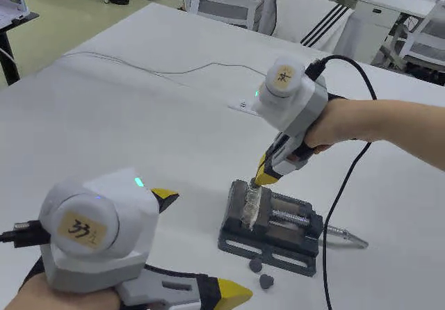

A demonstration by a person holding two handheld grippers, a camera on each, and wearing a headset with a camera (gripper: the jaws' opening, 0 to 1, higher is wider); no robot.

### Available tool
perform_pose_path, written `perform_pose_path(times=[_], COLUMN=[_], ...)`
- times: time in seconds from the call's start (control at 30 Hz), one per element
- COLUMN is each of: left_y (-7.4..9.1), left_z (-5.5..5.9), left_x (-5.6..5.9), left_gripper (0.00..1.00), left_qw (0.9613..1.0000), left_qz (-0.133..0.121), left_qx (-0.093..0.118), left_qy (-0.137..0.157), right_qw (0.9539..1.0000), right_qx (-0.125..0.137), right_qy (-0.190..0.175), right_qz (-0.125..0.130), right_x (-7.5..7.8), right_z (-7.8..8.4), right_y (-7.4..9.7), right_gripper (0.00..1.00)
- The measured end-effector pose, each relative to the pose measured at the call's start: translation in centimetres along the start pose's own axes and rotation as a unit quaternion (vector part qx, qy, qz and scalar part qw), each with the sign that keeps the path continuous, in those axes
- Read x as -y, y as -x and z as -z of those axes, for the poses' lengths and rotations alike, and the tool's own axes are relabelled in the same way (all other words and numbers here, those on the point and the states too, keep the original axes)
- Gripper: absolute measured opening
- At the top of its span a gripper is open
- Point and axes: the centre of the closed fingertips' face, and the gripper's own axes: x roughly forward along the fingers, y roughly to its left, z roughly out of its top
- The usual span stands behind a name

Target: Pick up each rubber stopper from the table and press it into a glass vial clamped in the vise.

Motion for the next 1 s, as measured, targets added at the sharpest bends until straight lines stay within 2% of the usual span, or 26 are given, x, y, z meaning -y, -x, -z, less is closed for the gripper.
perform_pose_path(times=[0.07, 0.33, 0.37, 0.43, 0.47, 0.5, 0.6, 0.73, 0.87, 1.0], left_y=[0.0, 0.4, 0.4, 0.6, 0.6, 0.7, 0.8, 1.0, 1.1, 1.2], left_z=[0.0, -0.1, -0.1, -0.2, -0.2, -0.2, -0.2, -0.2, -0.2, -0.1], left_x=[0.1, 0.4, 0.5, 0.5, 0.5, 0.6, 0.6, 0.6, 0.6, 0.8], left_gripper=[0.96, 0.96, 0.96, 0.96, 0.96, 0.96, 0.96, 0.96, 0.96, 0.96], left_qw=[1.0000, 1.0000, 1.0000, 0.9999, 0.9999, 0.9999, 0.9999, 0.9998, 0.9996, 0.9995], left_qz=[0.001, -0.002, -0.002, -0.003, -0.003, -0.003, -0.004, -0.006, -0.007, -0.005], left_qx=[0.000, -0.004, -0.004, -0.005, -0.005, -0.005, -0.005, -0.007, -0.010, -0.012], left_qy=[0.002, -0.005, -0.006, -0.009, -0.010, -0.010, -0.013, -0.019, -0.024, -0.029], right_qw=[0.9999, 0.9996, 0.9987, 0.9983, 0.9988, 0.9989, 0.9986, 0.9978, 0.9963, 0.9944], right_qx=[0.010, 0.019, 0.022, 0.029, 0.036, 0.038, 0.042, 0.058, 0.076, 0.096], right_qy=[0.007, 0.009, 0.011, 0.015, 0.001, 0.001, 0.011, 0.006, 0.003, -0.001], right_qz=[0.008, 0.021, 0.045, 0.047, 0.034, 0.028, 0.030, 0.032, 0.041, 0.044], right_x=[0.0, 0.2, 0.9, 0.8, 0.1, -0.3, -1.5, -3.1, -4.3, -5.7], right_z=[0.0, -0.2, -0.2, -0.1, -0.1, 0.1, 0.9, 1.8, 2.4, 3.0], right_y=[0.0, 0.1, 0.3, 0.6, 0.6, 0.7, 0.9, 1.3, 2.0, 2.8], right_gripper=[0.00, 0.00, 0.05, 0.18, 0.29, 0.34, 0.41, 0.56, 0.62, 0.59])
